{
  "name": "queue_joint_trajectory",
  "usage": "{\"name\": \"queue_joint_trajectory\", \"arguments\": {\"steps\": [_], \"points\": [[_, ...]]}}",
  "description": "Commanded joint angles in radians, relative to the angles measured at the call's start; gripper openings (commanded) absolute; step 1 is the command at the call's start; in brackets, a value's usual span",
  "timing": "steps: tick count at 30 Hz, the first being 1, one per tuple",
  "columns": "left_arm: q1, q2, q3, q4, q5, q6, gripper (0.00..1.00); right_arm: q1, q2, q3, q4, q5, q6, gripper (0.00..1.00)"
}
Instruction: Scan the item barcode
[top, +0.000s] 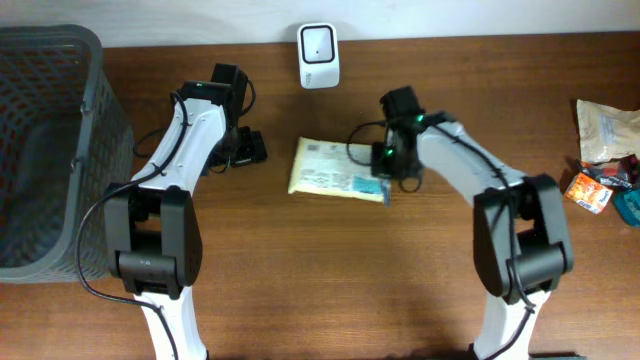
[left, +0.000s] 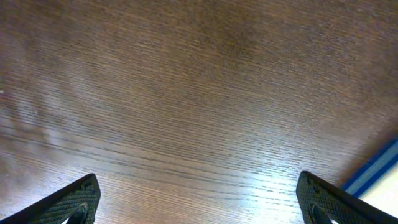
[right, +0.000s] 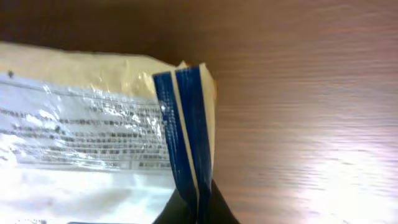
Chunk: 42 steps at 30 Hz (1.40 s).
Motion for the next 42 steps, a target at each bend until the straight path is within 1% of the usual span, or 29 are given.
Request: {"name": "queue_joint_trajectory", "arguments": {"steps": [1,4,7,11,15,19,22,25,28,31,33,34,37,38,40,42], "points": [[0.0,-0.008,0.011,-0.001,0.011,0.008,0.99,-0.018,-0.135,0.158,-0.116,0.242,-0.051,0.04],[0.0,-0.008,0.011,-0.001,0.011,0.008,0.99,-0.005,-0.186,0.274,-0.257,0.403,-0.09,0.04],[0.0,-0.008,0.011,-0.001,0.011,0.008,0.99,-0.003,-0.2,0.33,-0.36,0.504,-0.097,0.04],[0.0,-0.008,0.011,-0.001,0.011,0.008,0.99,-0.024,-0.202,0.34,-0.51,0.74,-0.015,0.04],[0.0,-0.008,0.011,-0.001,0.011,0.008,0.99,-0.031,-0.202,0.34,-0.584,0.744,-0.01,0.04],[0.0,-0.008,0.011,-0.001,0.011,0.008,0.99,-0.031,-0.201,0.34,-0.595,0.626,-0.01,0.04],[0.0,-0.008,0.011,-0.001,0.011,0.008,0.99,-0.029,-0.179,0.335,-0.586,0.47,-0.01,0.04],[0.0,-0.008,0.011,-0.001,0.011,0.008,0.99,-0.024,-0.141,0.299,-0.564,0.365,-0.01,0.04],[0.0,-0.008,0.011,-0.001,0.011,0.008,0.99,0.003,-0.086,0.26,-0.51,0.276,-0.009,0.04],[0.0,-0.008,0.011,-0.001,0.011,0.008,0.99,0.045,-0.036,0.256,-0.434,0.116,-0.002,0.04],[0.0,-0.008,0.011,-0.001,0.011,0.008,0.99,0.07,-0.027,0.256,-0.38,0.019,-0.002,0.04],[0.0,-0.008,0.011,-0.001,0.011,0.008,0.99,0.093,-0.027,0.256,-0.329,-0.062,-0.002,0.04],[0.0,-0.008,0.011,-0.001,0.011,0.008,0.99,0.14,-0.027,0.256,-0.253,-0.16,-0.002,0.05],[0.0,-0.008,0.011,-0.001,0.011,0.008,0.99,0.155,-0.027,0.256,-0.233,-0.185,-0.002,0.07],[0.0,-0.008,0.011,-0.001,0.011,0.008,0.99,0.187,-0.027,0.256,-0.193,-0.233,-0.002,0.18],[0.0,-0.008,0.011,-0.001,0.011,0.008,0.99,0.213,-0.027,0.256,-0.156,-0.268,-0.002,0.22]]}}
